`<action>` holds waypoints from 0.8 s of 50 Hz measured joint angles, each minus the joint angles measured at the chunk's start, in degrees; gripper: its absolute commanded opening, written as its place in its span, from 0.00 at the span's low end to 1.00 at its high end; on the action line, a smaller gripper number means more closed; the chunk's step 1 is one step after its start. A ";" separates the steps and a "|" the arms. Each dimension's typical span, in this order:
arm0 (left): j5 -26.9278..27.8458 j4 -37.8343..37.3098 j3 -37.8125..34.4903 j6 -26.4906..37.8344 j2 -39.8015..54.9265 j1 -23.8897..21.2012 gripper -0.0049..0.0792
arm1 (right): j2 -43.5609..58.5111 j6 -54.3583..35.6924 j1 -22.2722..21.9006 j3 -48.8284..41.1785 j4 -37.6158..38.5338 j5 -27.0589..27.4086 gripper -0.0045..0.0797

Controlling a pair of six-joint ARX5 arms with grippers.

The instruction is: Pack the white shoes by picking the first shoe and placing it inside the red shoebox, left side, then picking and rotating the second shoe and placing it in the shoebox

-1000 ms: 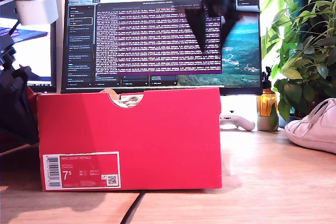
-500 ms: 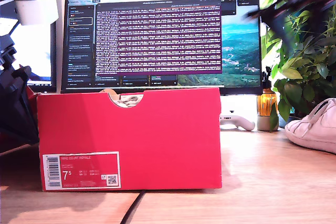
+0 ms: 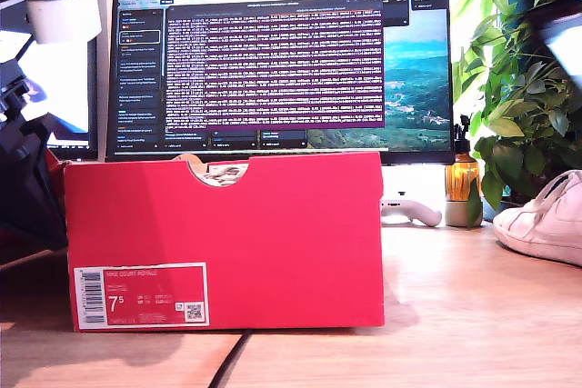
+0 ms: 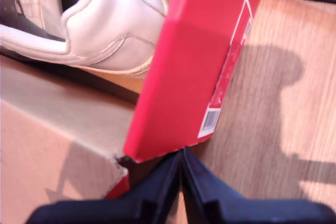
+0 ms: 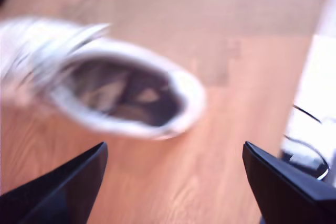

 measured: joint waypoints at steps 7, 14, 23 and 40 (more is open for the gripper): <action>-0.02 0.00 0.00 0.00 0.00 0.00 0.04 | -3.54 6.62 -1.55 -3.67 0.63 -2.69 0.95; -0.02 0.00 0.00 0.00 0.00 0.00 0.04 | -2.86 7.61 -1.77 -6.73 5.92 -5.88 0.94; 0.00 0.00 0.00 0.00 0.00 0.00 0.04 | -2.54 8.22 -2.32 -10.54 10.82 -7.89 0.94; 0.00 0.00 0.00 0.00 0.00 0.00 0.04 | -2.56 7.91 -6.86 -16.90 18.93 -8.81 0.94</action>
